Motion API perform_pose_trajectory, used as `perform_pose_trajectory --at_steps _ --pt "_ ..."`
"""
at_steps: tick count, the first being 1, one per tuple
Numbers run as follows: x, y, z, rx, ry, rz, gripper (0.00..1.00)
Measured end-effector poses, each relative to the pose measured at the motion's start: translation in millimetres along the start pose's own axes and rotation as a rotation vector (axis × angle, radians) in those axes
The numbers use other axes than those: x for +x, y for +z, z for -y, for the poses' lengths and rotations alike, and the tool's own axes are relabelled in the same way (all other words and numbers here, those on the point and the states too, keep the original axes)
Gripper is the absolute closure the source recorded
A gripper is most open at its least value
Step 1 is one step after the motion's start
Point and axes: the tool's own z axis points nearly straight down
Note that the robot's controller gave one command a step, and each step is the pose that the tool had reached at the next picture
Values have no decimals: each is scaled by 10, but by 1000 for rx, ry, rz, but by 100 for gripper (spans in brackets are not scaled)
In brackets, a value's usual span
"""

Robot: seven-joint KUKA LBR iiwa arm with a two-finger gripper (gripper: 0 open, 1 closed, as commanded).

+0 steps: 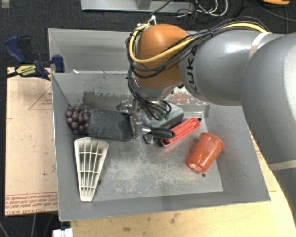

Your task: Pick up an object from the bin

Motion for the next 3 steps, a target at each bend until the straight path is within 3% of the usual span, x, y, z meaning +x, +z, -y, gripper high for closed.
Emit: perform_pose_trajectory --at_steps 1,2,3 --pt "1 0 2 0 0 0 100" --pt "14 -897 77 0 -31 0 100" --pt "14 -897 77 0 -31 -1 100"
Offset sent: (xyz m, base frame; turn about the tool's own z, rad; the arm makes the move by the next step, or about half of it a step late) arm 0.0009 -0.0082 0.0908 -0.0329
